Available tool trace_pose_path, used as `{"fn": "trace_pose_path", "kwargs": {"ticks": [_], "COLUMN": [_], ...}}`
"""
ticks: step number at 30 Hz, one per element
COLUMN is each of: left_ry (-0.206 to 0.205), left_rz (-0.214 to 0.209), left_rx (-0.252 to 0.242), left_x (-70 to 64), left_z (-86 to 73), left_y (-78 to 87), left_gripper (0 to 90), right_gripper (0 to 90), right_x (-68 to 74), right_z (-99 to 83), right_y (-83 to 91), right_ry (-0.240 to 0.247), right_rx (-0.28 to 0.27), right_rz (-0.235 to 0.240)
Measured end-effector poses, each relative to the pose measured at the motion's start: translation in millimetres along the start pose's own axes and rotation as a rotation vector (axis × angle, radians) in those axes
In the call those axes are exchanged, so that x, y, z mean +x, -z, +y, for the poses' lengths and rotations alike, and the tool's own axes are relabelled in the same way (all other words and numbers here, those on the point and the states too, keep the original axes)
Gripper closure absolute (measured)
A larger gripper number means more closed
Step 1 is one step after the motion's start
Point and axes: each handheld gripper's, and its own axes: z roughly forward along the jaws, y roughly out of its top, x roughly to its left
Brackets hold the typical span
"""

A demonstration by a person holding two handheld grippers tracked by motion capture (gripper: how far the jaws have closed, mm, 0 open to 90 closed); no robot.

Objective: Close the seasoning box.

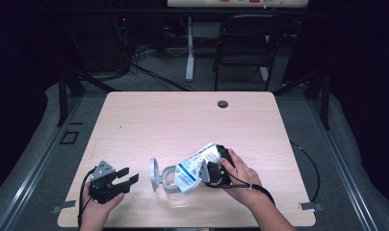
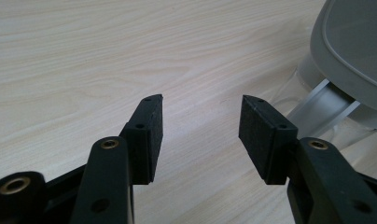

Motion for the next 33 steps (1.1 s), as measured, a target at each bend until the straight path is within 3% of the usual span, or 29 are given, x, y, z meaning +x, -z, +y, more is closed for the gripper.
{"fn": "trace_pose_path", "kwargs": {"ticks": [6, 12, 33], "left_ry": [0.000, -0.002, -0.007], "left_rz": [0.000, 0.000, -0.003], "left_rx": [0.000, 0.001, 0.017], "left_x": [0.0, 0.4, -0.5], "left_z": [0.0, 0.0, 0.5], "left_y": [-0.2, 0.1, 0.1], "left_gripper": [50.2, 50.2, 50.3], "right_gripper": [44.2, 44.3, 44.5], "right_x": [0.0, -1.6, -1.1], "right_z": [0.3, 2.8, 4.7], "right_y": [-0.2, 1.5, 1.5], "right_ry": [0.004, 0.041, 0.068], "right_rx": [-0.004, 0.013, -0.002], "right_rz": [-0.004, -0.016, -0.039]}}
